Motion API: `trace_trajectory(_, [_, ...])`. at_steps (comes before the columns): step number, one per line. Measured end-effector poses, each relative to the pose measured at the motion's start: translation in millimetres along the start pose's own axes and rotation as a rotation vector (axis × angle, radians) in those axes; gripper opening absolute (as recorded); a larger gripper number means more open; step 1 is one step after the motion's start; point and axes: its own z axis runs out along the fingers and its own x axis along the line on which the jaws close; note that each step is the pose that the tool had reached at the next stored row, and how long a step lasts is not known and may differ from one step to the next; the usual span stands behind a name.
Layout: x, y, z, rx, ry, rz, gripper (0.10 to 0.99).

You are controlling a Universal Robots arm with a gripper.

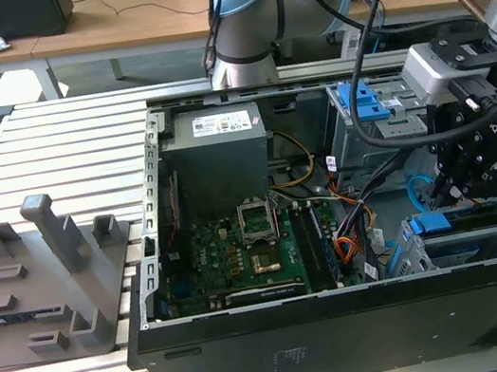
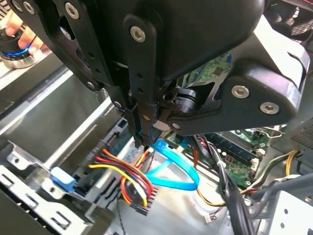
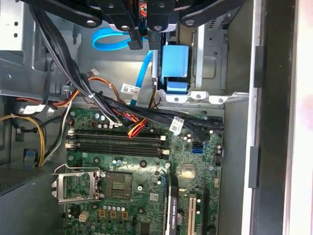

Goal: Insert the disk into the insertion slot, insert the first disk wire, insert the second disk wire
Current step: 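Insert the second disk wire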

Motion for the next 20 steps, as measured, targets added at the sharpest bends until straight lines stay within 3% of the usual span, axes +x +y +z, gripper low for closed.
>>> trace_trajectory(5, [3.4,-3.7,-3.0,0.000,-0.0028,0.000,0.165])
trace_trajectory(10, [13.2,-4.1,-4.6,0.000,-0.0035,0.000,0.165])
trace_trajectory(17, [13.7,-7.0,-9.8,0.000,-0.0064,0.000,0.165])
trace_trajectory(20, [13.9,-7.3,-9.7,0.001,-0.0064,0.030,0.165])
